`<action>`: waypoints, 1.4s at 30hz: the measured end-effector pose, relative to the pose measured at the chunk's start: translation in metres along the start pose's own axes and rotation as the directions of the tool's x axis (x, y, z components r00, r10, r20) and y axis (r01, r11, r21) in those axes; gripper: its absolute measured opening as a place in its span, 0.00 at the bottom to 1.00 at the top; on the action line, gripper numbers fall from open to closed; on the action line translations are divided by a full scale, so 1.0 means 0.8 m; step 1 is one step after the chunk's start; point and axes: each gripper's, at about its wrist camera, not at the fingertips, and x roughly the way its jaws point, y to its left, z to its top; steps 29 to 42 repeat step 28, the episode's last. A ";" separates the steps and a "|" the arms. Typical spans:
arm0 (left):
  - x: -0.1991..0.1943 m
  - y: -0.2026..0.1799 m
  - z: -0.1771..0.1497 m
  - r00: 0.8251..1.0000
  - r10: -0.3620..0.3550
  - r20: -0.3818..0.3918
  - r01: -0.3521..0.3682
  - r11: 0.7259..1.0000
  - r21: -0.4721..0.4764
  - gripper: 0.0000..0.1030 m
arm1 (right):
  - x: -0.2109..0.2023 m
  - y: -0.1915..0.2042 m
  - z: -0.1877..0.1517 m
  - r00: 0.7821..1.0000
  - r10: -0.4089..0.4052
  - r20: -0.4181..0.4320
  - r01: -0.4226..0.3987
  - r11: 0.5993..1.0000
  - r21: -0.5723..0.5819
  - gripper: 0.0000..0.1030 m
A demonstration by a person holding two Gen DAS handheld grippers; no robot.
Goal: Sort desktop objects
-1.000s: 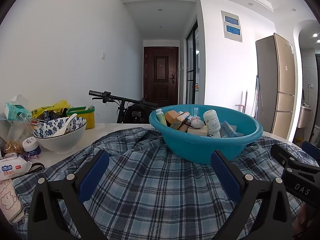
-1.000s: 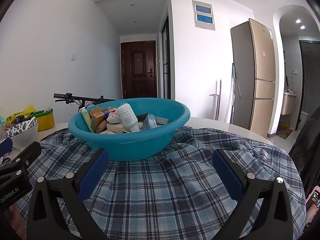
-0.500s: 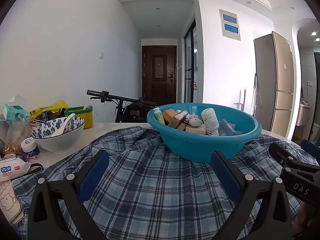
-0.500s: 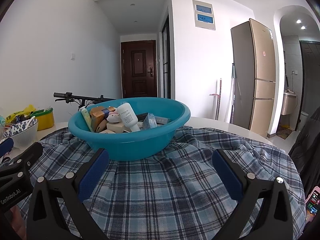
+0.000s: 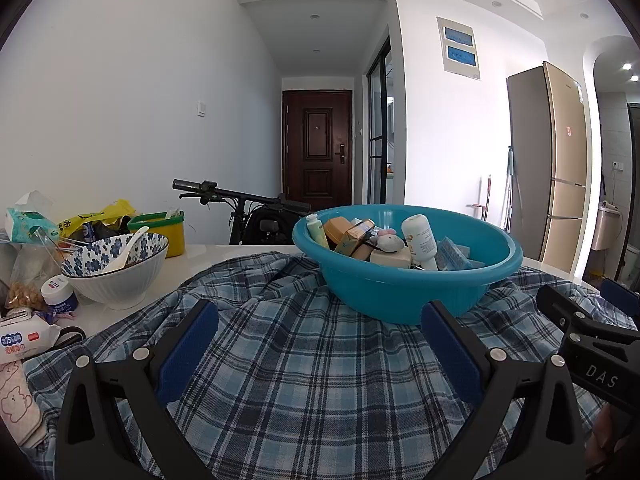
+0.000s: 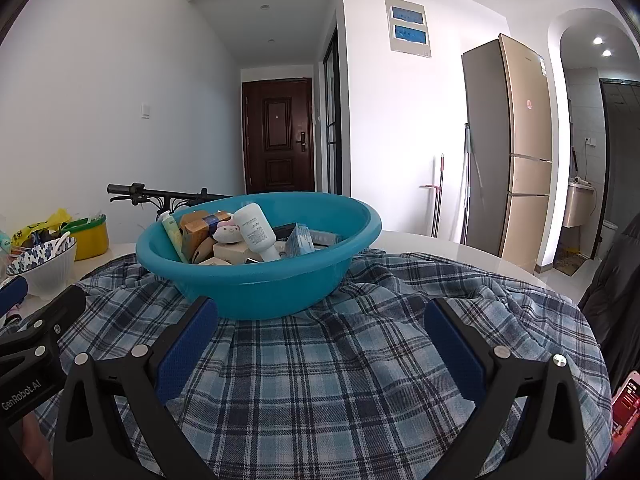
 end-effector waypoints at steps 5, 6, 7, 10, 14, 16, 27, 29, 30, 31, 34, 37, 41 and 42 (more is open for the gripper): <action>0.001 0.000 -0.001 1.000 -0.003 -0.001 0.003 1.000 0.001 1.00 | 0.001 0.000 0.000 1.000 0.001 -0.005 -0.001 1.000 0.003 0.99; 0.001 0.000 -0.001 1.000 -0.003 -0.001 0.003 1.000 0.001 1.00 | 0.001 0.000 0.000 1.000 0.001 -0.006 -0.001 1.000 0.003 0.99; 0.001 -0.001 -0.001 1.000 -0.003 -0.001 0.003 1.000 0.001 1.00 | 0.001 -0.001 0.000 1.000 0.002 -0.007 -0.002 1.000 0.004 0.99; 0.001 0.000 -0.001 1.000 -0.003 -0.001 0.003 1.000 0.001 1.00 | 0.001 0.000 0.000 1.000 0.002 -0.009 -0.002 1.000 0.006 0.99; 0.001 0.000 -0.001 1.000 -0.003 -0.001 0.003 1.000 0.001 1.00 | 0.002 -0.001 0.000 1.000 0.002 -0.010 -0.002 1.000 0.006 1.00; 0.001 -0.001 -0.001 1.000 -0.003 -0.001 0.003 1.000 0.001 1.00 | 0.002 -0.001 0.000 1.000 0.003 -0.010 -0.002 1.000 0.006 0.99; 0.001 -0.001 0.000 1.000 -0.002 -0.001 0.002 1.000 0.001 1.00 | 0.003 -0.001 0.000 1.000 0.003 -0.014 -0.002 1.000 0.008 1.00; 0.001 -0.001 0.000 1.000 -0.002 -0.002 0.002 1.000 0.001 1.00 | 0.003 -0.001 0.000 1.000 0.003 -0.015 -0.003 1.000 0.009 1.00; 0.001 -0.001 0.000 1.000 -0.002 -0.002 0.002 1.000 0.001 1.00 | 0.003 -0.001 0.000 1.000 0.003 -0.015 -0.003 1.000 0.009 1.00; 0.001 -0.001 0.000 1.000 -0.002 -0.002 0.002 1.000 0.001 1.00 | 0.003 -0.001 0.000 1.000 0.003 -0.015 -0.003 1.000 0.009 1.00; 0.001 -0.001 0.000 1.000 -0.002 -0.002 0.002 1.000 0.001 1.00 | 0.003 -0.001 0.000 1.000 0.003 -0.015 -0.003 1.000 0.009 1.00; 0.001 -0.001 0.000 1.000 -0.002 -0.002 0.002 1.000 0.001 1.00 | 0.003 -0.001 0.000 1.000 0.003 -0.015 -0.003 1.000 0.009 1.00; 0.001 -0.001 0.000 1.000 -0.002 -0.002 0.002 1.000 0.001 1.00 | 0.003 -0.001 0.000 1.000 0.003 -0.015 -0.003 1.000 0.009 1.00; 0.001 -0.001 0.000 1.000 -0.002 -0.002 0.002 1.000 0.001 1.00 | 0.003 -0.001 0.000 1.000 0.003 -0.015 -0.003 1.000 0.009 1.00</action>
